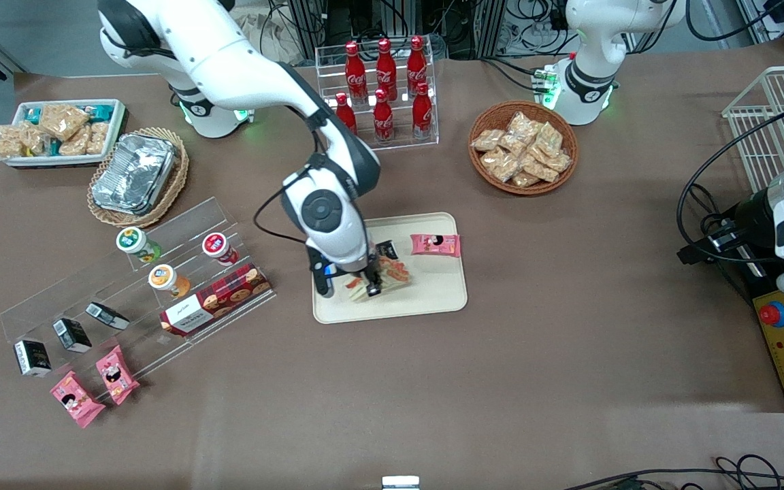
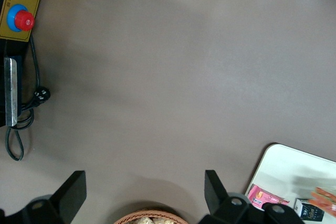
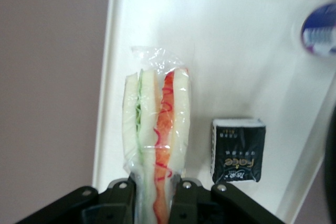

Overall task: Place sandwich on tray
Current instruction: 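Carry the sandwich over the cream tray and lower it down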

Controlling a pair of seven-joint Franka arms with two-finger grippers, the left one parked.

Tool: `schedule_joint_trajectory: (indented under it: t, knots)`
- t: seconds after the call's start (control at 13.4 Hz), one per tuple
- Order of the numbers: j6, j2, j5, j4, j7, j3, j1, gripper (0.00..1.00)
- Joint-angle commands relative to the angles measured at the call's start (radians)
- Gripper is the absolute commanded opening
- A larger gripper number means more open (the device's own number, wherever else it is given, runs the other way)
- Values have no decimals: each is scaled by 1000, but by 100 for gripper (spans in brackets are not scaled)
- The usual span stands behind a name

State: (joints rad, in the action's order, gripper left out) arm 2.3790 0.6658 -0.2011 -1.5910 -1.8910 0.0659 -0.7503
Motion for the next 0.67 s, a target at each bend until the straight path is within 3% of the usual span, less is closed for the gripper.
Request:
schedule_joint_trajectory:
  t: [0.0,0.3,0.37,0.45,0.6]
  knots:
    - [32,35,57,28,-75,9,-12,0]
    - [60,80,81,46,-103,25,-3,0]
    - [60,80,80,46,-105,26,3,45]
    - [62,89,84,51,-109,31,5,99]
    - [56,94,91,89,-108,41,3,100]
